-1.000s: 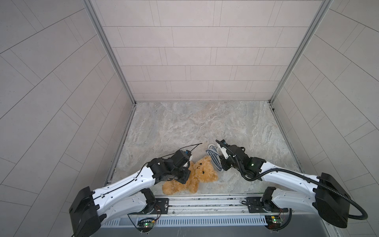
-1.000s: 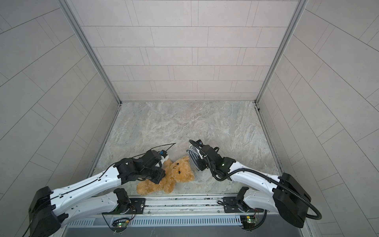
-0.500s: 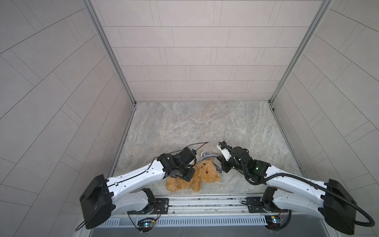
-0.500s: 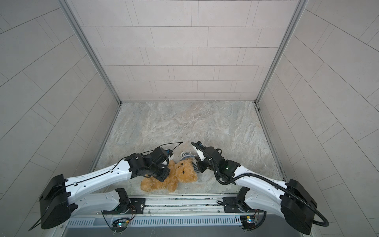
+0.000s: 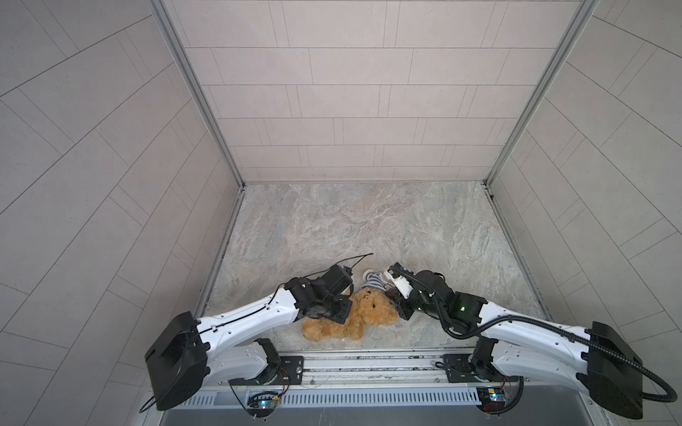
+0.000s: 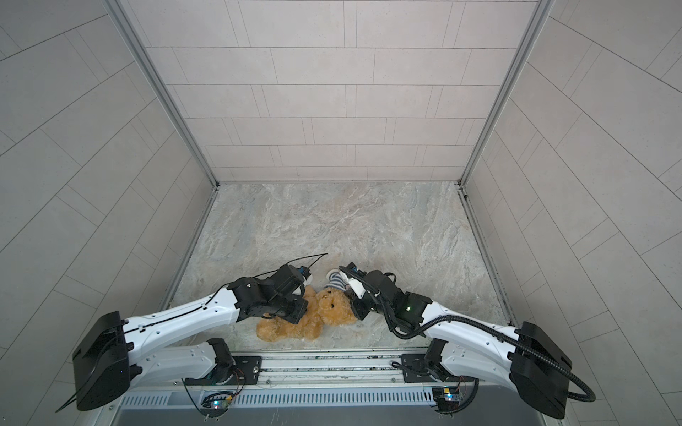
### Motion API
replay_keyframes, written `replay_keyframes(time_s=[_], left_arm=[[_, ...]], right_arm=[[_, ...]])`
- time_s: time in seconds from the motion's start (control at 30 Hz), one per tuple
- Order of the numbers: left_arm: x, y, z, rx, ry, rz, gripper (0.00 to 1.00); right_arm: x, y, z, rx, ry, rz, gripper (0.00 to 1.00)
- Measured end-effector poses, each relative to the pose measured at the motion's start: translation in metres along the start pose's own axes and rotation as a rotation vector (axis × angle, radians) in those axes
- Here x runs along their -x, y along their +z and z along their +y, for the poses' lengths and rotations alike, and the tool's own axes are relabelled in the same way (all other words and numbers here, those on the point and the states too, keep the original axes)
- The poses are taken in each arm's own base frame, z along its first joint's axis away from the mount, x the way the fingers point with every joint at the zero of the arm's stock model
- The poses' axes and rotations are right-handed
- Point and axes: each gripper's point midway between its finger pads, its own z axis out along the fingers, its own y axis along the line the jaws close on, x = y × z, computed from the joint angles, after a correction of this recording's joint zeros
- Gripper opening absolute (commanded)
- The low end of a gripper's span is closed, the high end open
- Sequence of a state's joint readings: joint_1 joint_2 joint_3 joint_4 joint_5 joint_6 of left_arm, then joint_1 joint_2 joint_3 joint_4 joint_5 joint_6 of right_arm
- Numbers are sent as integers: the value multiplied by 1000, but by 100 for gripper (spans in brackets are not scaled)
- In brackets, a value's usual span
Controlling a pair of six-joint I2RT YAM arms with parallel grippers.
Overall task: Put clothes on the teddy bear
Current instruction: 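Lift the garment with the right gripper and pull it over the bear's head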
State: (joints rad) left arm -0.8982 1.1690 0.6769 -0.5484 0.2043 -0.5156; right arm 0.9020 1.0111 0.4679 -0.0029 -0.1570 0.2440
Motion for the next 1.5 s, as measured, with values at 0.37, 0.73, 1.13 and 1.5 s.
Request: replay_keyframes(time_s=[0.37, 0.73, 1.13, 1.5], left_arm=[[5, 4, 10, -62, -145, -100, 0], [11, 3, 16, -62, -201, -186, 0], [15, -2, 26, -23, -151, -364, 0], [17, -14, 32, -44, -149, -507, 0]], right_arm=[[-2, -1, 13, 32, -24, 2, 0], [-7, 0, 26, 56, -37, 19, 0], [20, 3, 38, 54, 11, -9, 0], [47, 5, 48, 77, 152, -37, 0]])
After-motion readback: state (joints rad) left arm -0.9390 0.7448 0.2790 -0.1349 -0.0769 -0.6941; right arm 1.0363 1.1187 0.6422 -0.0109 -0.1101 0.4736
